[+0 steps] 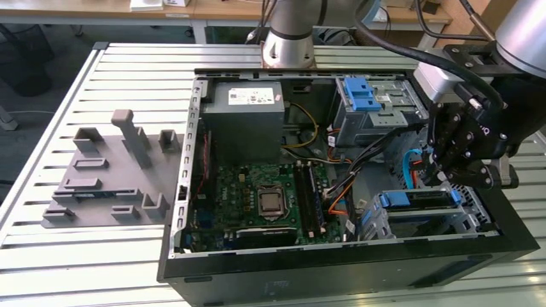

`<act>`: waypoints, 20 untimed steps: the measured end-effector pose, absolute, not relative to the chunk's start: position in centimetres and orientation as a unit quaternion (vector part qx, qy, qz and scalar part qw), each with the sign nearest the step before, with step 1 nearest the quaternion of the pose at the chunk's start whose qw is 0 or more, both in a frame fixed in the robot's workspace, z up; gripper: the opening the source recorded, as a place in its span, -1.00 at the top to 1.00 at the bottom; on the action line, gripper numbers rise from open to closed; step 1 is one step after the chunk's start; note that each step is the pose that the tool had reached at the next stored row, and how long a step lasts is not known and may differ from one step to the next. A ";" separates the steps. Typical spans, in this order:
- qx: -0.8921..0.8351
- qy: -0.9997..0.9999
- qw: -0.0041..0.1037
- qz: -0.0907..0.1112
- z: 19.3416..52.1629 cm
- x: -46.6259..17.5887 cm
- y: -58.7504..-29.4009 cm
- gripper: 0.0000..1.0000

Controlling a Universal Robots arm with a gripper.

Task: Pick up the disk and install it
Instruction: 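Insert the first disk wire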

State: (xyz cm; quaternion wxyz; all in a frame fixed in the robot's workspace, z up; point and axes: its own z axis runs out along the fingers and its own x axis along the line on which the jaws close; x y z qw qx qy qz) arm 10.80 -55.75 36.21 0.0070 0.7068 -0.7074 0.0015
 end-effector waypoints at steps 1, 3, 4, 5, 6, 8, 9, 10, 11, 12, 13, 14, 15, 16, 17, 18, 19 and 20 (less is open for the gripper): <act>0.707 -0.707 0.007 0.002 36.2 10.8 -55.8 0.79; 0.707 -0.707 0.007 0.002 36.2 10.8 -55.7 0.79; 0.707 -0.707 0.008 0.002 36.2 10.8 -55.7 0.79; 0.707 -0.707 0.008 0.002 36.2 10.8 -55.7 0.79; 0.707 -0.707 0.008 0.002 36.2 10.8 -55.7 0.79; 0.707 -0.707 0.008 0.003 36.2 10.8 -55.7 0.79; 0.707 -0.707 0.008 0.003 36.2 10.8 -55.7 0.79; 0.707 -0.707 0.009 0.003 36.2 10.8 -55.7 0.79; 0.707 -0.707 0.009 0.003 36.2 10.8 -55.7 0.79; 0.707 -0.707 0.009 0.003 36.2 10.8 -55.7 0.79; 0.707 -0.707 0.009 0.004 36.2 10.8 -55.7 0.79; 0.707 -0.707 0.010 0.004 36.2 10.8 -55.7 0.79; 0.707 -0.707 0.011 0.005 36.2 10.8 -55.7 0.79; 0.707 -0.707 0.011 0.005 36.2 10.8 -55.7 0.79; 0.707 -0.707 0.011 0.005 36.2 10.8 -55.7 0.79; 0.707 -0.707 0.011 0.006 36.2 10.8 -55.7 0.79; 0.707 -0.707 0.011 0.006 36.2 10.8 -55.7 0.79; 0.707 -0.707 0.012 0.006 36.2 10.8 -55.7 0.79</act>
